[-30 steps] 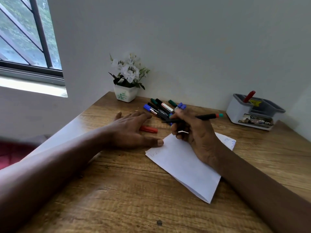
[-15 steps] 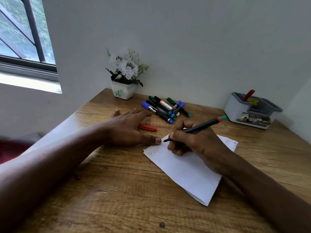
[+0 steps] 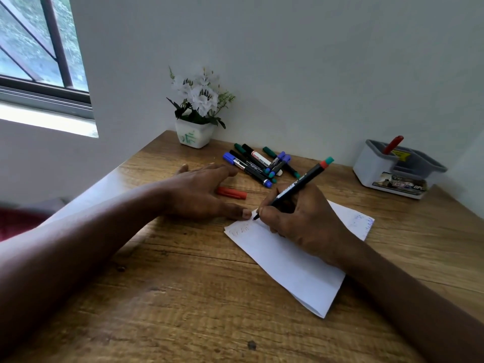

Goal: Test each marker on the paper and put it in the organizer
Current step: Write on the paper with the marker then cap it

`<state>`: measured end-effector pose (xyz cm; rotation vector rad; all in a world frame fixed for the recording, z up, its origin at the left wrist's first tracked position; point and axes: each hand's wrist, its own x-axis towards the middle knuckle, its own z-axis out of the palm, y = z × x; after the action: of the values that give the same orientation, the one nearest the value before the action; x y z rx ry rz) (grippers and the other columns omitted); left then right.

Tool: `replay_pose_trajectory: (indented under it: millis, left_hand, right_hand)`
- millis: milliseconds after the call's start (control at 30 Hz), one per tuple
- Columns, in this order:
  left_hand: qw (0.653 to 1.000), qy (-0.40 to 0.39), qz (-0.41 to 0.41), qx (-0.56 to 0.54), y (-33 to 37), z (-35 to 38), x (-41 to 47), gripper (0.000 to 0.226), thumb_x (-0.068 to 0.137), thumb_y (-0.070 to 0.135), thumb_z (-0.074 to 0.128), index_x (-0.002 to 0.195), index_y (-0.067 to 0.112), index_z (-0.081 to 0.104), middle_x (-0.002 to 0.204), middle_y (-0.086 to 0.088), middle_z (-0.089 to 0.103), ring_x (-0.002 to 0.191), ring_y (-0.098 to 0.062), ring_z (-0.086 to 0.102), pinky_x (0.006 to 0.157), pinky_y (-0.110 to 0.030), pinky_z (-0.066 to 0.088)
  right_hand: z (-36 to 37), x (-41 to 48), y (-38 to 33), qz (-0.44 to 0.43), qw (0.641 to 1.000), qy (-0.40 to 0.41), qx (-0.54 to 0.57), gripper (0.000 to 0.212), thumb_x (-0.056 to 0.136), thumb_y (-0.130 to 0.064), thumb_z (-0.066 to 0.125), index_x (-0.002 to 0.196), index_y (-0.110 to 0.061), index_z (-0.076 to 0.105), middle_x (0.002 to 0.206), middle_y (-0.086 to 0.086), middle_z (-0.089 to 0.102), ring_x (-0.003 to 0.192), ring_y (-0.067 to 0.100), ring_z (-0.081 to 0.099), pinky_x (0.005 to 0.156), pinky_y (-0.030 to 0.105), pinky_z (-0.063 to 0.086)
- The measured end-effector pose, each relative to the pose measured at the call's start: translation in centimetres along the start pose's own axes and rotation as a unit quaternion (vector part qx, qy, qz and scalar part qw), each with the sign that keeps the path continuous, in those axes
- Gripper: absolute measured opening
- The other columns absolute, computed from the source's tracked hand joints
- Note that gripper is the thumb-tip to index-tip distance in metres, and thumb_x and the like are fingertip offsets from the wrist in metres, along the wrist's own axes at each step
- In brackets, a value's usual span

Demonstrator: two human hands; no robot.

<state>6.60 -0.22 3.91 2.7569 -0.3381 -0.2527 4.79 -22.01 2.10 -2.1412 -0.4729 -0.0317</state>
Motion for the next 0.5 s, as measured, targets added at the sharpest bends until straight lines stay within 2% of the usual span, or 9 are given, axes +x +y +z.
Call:
replay_pose_trajectory:
  millis: [167,300,400,500]
  left_hand:
    - [1.0,0.001,-0.004,-0.003,-0.09,0.02,0.0,0.106,0.07,0.081,0.057,0.158,0.04,0.015,0.168,0.008,0.015,0.152,-0.021,0.018,0.123,-0.056,0.012]
    - [1.0,0.004,-0.001,-0.005,-0.1,0.03,0.02,0.103,0.073,0.08,0.058,0.158,0.041,0.016,0.168,0.008,0.016,0.152,-0.02,0.019,0.123,-0.056,0.012]
    - [1.0,0.002,0.002,-0.004,-0.11,-0.02,-0.11,0.108,0.067,0.084,0.055,0.158,0.04,0.016,0.168,0.008,0.016,0.152,-0.019,0.02,0.123,-0.057,0.013]
    - [1.0,0.004,0.001,-0.006,-0.05,0.01,-0.02,0.103,0.072,0.08,0.058,0.158,0.04,0.017,0.168,0.007,0.016,0.152,-0.02,0.02,0.123,-0.057,0.014]
  right_hand:
    - [0.06,-0.09,-0.24,-0.017,1.0,-0.004,0.0,0.008,0.081,-0.026,0.073,0.08,-0.018,0.073,0.067,-0.003,0.072,0.065,0.005,0.069,0.062,0.017,0.051]
    - [-0.19,-0.32,-0.28,-0.013,0.999,-0.01,0.049,0.005,0.085,-0.02,0.073,0.081,-0.018,0.072,0.066,-0.001,0.071,0.062,0.005,0.067,0.06,0.017,0.053]
    - [0.0,-0.28,-0.18,-0.009,1.0,0.004,0.023,0.005,0.082,-0.024,0.076,0.079,-0.022,0.073,0.071,-0.004,0.072,0.066,0.004,0.067,0.061,0.019,0.054]
    - [-0.02,-0.03,-0.13,-0.018,1.0,0.005,-0.004,0.007,0.082,-0.026,0.075,0.08,-0.019,0.074,0.07,-0.006,0.071,0.07,0.005,0.066,0.063,0.021,0.051]
